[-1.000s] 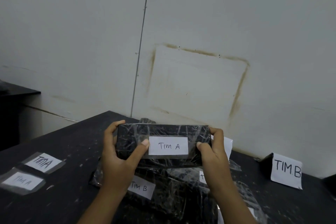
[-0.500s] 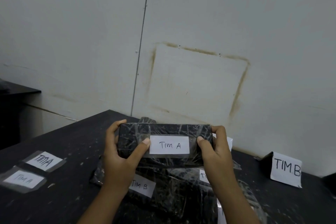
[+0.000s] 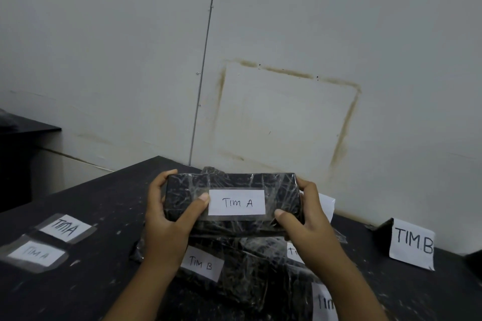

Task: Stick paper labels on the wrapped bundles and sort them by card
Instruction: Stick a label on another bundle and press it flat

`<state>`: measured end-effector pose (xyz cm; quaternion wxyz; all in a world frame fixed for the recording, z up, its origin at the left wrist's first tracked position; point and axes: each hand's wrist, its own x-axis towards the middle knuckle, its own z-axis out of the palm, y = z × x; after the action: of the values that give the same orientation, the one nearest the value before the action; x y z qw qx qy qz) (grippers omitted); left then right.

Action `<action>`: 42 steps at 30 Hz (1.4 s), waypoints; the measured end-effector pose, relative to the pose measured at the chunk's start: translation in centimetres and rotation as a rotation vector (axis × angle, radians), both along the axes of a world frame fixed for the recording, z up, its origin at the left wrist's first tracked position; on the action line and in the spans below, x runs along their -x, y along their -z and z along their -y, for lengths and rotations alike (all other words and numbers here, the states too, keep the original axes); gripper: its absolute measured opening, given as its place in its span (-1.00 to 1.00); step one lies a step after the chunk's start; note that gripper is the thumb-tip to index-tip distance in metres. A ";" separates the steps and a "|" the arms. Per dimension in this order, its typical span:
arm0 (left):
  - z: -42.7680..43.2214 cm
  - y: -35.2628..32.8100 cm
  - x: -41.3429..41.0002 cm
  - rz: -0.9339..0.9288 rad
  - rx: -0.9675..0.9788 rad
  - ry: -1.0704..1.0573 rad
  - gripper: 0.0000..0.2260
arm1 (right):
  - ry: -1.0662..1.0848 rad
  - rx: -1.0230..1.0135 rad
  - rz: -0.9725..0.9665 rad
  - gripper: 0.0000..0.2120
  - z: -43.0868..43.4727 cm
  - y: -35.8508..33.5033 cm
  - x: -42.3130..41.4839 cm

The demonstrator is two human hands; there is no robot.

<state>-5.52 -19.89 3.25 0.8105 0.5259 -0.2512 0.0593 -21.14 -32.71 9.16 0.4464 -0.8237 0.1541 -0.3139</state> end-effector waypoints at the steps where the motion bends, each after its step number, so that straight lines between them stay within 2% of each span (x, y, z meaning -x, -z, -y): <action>1: 0.0 0.0 -0.1 -0.007 0.000 0.015 -0.45 | 0.002 -0.004 -0.010 -0.50 0.0 0.0 0.0; 4: -0.1 -0.1 -0.1 -0.016 -0.031 0.067 -0.41 | 0.059 0.026 -0.018 -0.29 -0.4 -0.1 -0.2; 7: -0.1 -0.3 0.0 0.014 -0.075 0.095 -0.24 | 0.169 0.111 -0.012 -0.16 -0.8 0.1 -0.6; 10: 0.0 -0.1 0.0 0.024 -0.108 0.121 -0.13 | 0.172 0.117 0.008 -0.28 -0.7 0.1 -0.6; 16: -0.1 -0.1 0.0 0.012 -0.073 0.173 -0.27 | 0.108 0.083 -0.001 -0.49 0.0 -0.2 -0.1; 19: -0.1 -0.2 0.2 0.024 -0.079 0.155 -0.27 | 0.105 0.062 -0.054 -0.48 0.1 -0.4 0.1; 21: 0.1 -0.2 0.6 0.045 -0.092 0.119 -0.25 | 0.169 0.094 -0.094 -0.39 0.1 -0.3 0.0; 25: 0.7 -0.1 1.5 0.075 -0.146 0.099 -0.12 | 0.428 0.243 -0.248 0.13 -0.9 -0.1 -0.8; 27: 0.8 0.0 1.6 0.083 -0.148 0.092 -0.11 | 0.495 0.314 -0.356 0.24 -1.8 0.0 -1.2; 33: 0.9 0.2 1.5 0.090 -0.145 0.104 -0.17 | 0.497 0.353 -0.406 0.23 -1.6 0.1 -1.4; 42: 0.3 0.0 0.9 0.033 -0.133 0.114 -0.23 | 0.334 0.291 -0.181 -0.03 -0.3 0.1 -0.6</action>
<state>-6.39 -20.22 3.28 0.7717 0.5622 -0.2973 0.0047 -20.55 -32.45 9.08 0.2489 -0.8673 0.2809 -0.3271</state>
